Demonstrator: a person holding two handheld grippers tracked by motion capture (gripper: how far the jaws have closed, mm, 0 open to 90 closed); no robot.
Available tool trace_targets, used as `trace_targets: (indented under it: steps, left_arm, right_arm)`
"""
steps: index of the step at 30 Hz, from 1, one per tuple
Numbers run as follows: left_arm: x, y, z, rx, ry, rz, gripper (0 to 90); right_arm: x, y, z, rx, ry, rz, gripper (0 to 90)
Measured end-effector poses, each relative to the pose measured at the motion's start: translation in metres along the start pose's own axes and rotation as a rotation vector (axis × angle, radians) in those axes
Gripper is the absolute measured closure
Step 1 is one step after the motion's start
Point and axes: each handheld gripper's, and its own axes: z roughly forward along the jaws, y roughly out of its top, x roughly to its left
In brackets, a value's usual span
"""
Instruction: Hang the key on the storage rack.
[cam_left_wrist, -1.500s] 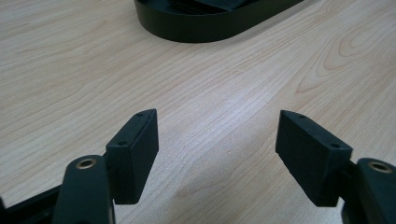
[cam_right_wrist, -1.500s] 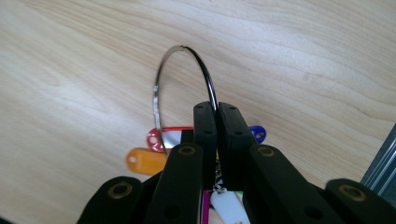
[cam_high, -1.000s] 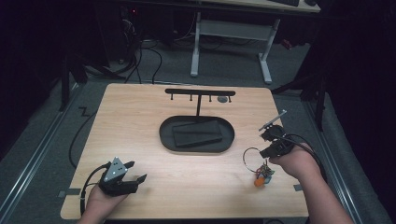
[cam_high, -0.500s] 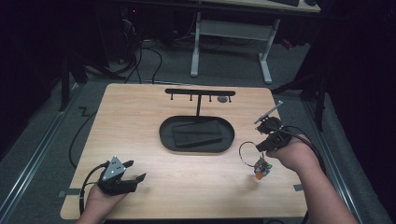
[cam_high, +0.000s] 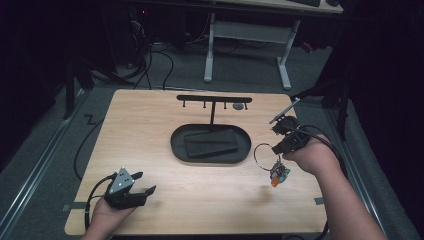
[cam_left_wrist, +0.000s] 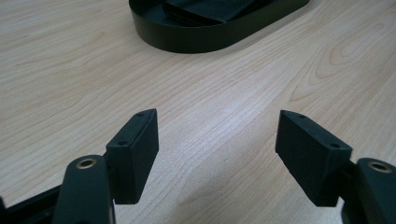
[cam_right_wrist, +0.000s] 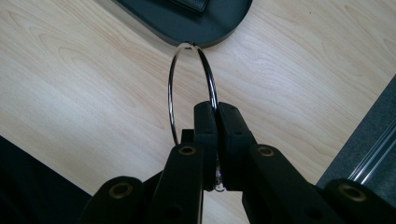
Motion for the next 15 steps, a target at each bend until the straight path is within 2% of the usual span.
trace_targets:
  steps: [15]
  left_arm:
    - [0.000, 0.000, -0.001, -0.001, 0.002, 0.002, 30.7]
  right_arm:
    - [0.000, 0.026, 0.001, 0.001, -0.004, -0.025, 87.5]
